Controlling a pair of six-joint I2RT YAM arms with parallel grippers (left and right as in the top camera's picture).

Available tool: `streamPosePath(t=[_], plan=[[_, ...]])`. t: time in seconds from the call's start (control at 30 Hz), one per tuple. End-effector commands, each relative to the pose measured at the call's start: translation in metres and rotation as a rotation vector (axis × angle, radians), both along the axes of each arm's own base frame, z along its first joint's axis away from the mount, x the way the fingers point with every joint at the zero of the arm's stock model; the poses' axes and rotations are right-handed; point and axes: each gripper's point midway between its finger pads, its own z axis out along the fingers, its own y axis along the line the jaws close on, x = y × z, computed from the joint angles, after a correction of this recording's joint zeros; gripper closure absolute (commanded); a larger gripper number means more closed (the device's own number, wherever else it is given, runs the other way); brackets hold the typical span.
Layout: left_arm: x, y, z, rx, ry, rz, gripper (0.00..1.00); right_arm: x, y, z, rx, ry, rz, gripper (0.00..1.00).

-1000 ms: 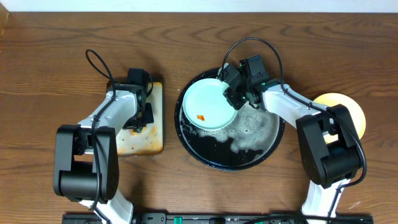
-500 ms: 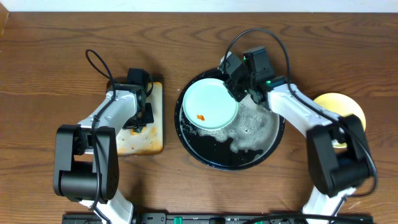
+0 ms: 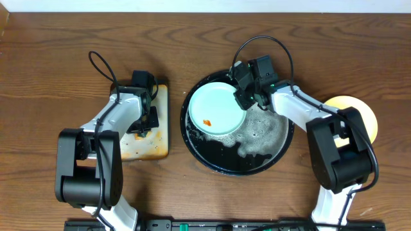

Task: Clean dirty plates on tray and stack at the side
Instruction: 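Slide the sauce-stained green plate into the tub center with the right gripper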

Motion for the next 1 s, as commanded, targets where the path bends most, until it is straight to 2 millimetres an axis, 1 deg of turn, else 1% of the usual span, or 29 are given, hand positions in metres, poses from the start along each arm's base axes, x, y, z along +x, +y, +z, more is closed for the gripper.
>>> streamPosePath(t=[0.0, 0.13, 0.23, 0.33, 0.47, 0.63, 0.7, 0.73, 0.8, 0.83, 0.87, 0.9, 0.97], plan=[[-0.009, -0.004, -0.009, -0.028, 0.050, -0.010, 0.92, 0.007, -0.025, 0.030, -0.041, -0.038, -0.186, 0.99], [-0.009, -0.004, -0.009, -0.028, 0.051, -0.010, 0.92, -0.001, -0.046, 0.046, -0.062, -0.015, -0.354, 0.99], [-0.009, -0.004, -0.009, -0.028, 0.051, -0.010, 0.92, -0.012, -0.062, 0.051, -0.079, 0.027, -0.491, 0.99], [-0.010, -0.004, -0.009, -0.028, 0.055, -0.010, 0.92, -0.027, -0.068, 0.048, -0.076, 0.100, -0.573, 0.99], [-0.011, -0.004, -0.009, -0.028, 0.059, -0.010, 0.92, -0.055, -0.079, 0.037, -0.112, 0.228, -0.675, 0.99], [-0.012, -0.004, -0.009, -0.027, 0.061, -0.010, 0.92, -0.085, -0.088, 0.029, -0.162, 0.346, -0.761, 0.99], [-0.012, -0.004, -0.009, -0.027, 0.061, -0.010, 0.92, -0.094, -0.092, 0.028, -0.185, 0.378, -0.773, 0.99], [-0.012, -0.004, -0.009, -0.027, 0.061, -0.010, 0.92, -0.096, -0.093, 0.028, -0.191, 0.383, -0.773, 0.96], [-0.012, -0.004, -0.009, -0.027, 0.061, -0.010, 0.92, -0.094, -0.092, 0.028, -0.197, 0.374, -0.744, 0.68], [-0.012, -0.004, -0.009, -0.027, 0.061, -0.010, 0.92, -0.092, -0.091, 0.028, -0.204, 0.362, -0.707, 0.60], [-0.012, -0.004, -0.009, -0.027, 0.061, -0.010, 0.92, -0.090, -0.091, 0.028, -0.211, 0.350, -0.672, 0.48], [-0.012, -0.004, -0.009, -0.027, 0.061, -0.010, 0.92, -0.088, -0.090, 0.029, -0.215, 0.339, -0.645, 0.44], [-0.012, -0.003, -0.009, -0.027, 0.065, -0.010, 0.92, -0.084, -0.089, 0.029, -0.218, 0.318, -0.602, 0.44]])
